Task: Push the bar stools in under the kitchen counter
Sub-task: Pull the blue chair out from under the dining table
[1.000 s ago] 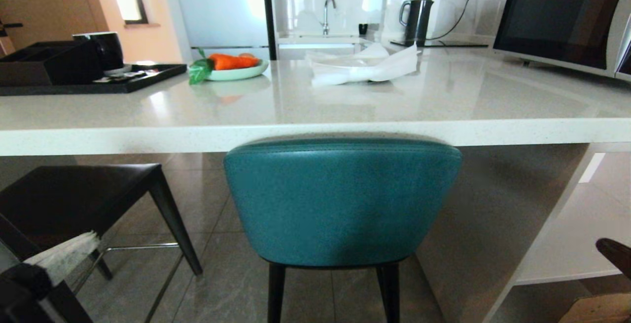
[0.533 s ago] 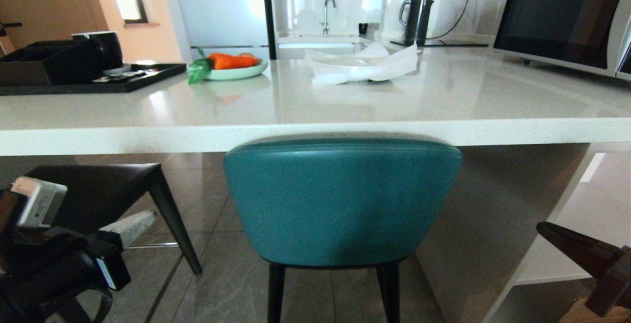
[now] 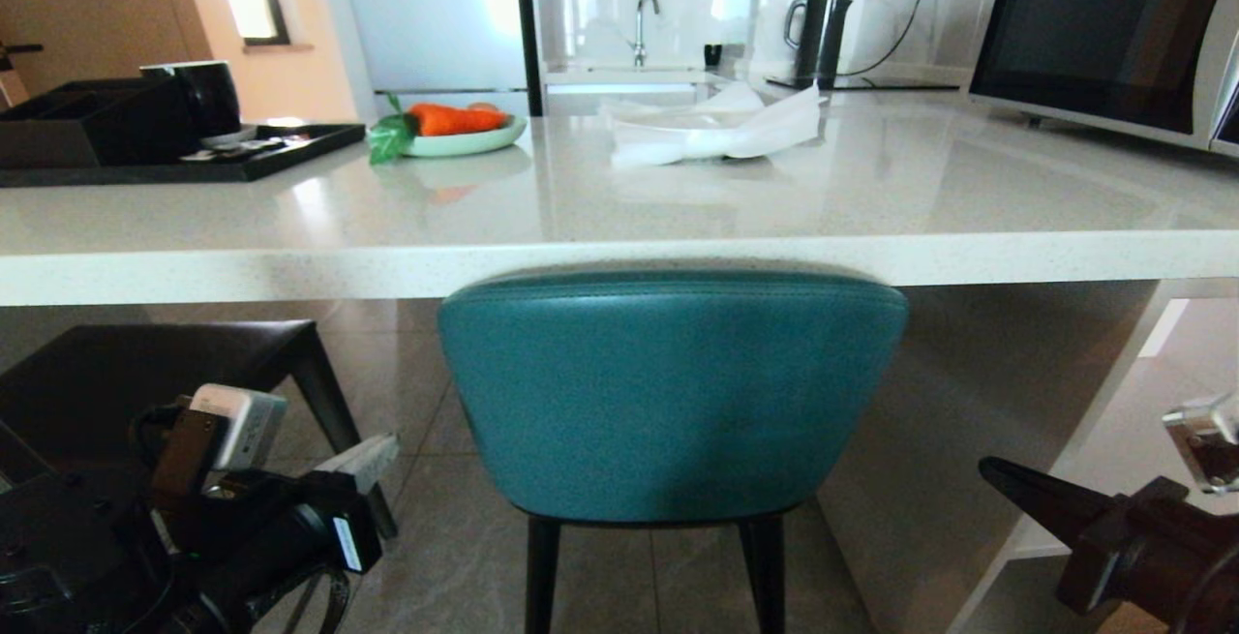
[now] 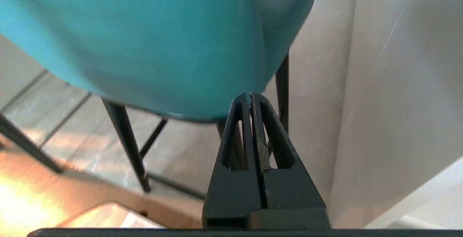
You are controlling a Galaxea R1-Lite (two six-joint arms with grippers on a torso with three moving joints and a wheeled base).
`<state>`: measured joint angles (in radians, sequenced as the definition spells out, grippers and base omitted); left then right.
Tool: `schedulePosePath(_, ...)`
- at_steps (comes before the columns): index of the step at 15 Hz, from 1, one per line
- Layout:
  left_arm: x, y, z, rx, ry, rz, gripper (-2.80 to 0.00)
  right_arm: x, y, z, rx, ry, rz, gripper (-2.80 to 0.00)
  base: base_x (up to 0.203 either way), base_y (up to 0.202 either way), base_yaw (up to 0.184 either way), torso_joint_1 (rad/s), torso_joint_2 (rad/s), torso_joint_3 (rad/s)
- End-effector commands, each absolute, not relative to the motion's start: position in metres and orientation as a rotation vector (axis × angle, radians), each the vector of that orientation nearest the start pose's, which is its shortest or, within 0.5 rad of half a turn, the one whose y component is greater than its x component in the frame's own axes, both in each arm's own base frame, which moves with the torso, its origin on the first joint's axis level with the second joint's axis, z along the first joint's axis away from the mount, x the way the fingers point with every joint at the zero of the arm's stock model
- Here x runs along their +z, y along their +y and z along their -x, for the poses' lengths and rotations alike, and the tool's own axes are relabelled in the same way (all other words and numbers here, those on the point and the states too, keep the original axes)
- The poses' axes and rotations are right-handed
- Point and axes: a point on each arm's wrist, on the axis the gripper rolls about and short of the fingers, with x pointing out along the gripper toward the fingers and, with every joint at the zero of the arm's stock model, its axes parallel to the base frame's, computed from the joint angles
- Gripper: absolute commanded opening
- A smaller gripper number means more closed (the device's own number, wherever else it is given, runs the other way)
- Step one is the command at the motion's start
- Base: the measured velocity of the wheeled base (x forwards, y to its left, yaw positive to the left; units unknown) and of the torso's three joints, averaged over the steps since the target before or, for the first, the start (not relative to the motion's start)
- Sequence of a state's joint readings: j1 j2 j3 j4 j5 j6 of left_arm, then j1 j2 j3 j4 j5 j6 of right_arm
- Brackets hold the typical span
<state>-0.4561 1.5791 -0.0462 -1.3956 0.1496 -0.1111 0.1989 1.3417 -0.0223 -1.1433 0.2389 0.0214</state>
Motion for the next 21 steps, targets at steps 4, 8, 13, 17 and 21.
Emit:
schedulePosePath(4, 0.084, -0.077, -0.196, -0.222, 0.228, 0.059, -2.8, 0.102, 0.042, -0.181, 0.437, 0.263, -0.03, -2.8, 0.0, 0.0, 0.0, 0.0, 0.0, 0.0)
schedulePosePath(8, 0.085, -0.081, -0.219, -0.206, 0.197, 0.081, -2.8, 0.084, 0.046, -0.199, 0.427, 0.248, -0.043, -2.8, 0.0, 0.0, 0.0, 0.0, 0.0, 0.0)
schedulePosePath(13, 0.084, -0.088, -0.24, -0.265, 0.176, 0.111, -2.8, 0.093, 0.049, -0.219, 0.423, 0.178, -0.07, -2.8, 0.0, 0.0, 0.0, 0.0, 0.0, 0.0)
schedulePosePath(17, 0.083, -0.085, -0.244, -0.249, 0.178, 0.112, -2.8, 0.096, 0.054, -0.243, 0.429, 0.132, -0.069, -2.8, 0.0, 0.0, 0.0, 0.0, 0.0, 0.0)
schedulePosePath(21, 0.087, -0.082, -0.246, -0.238, 0.157, 0.118, -2.8, 0.098, 0.062, -0.258, 0.452, 0.099, -0.067, -2.8, 0.0, 0.0, 0.0, 0.0, 0.0, 0.0)
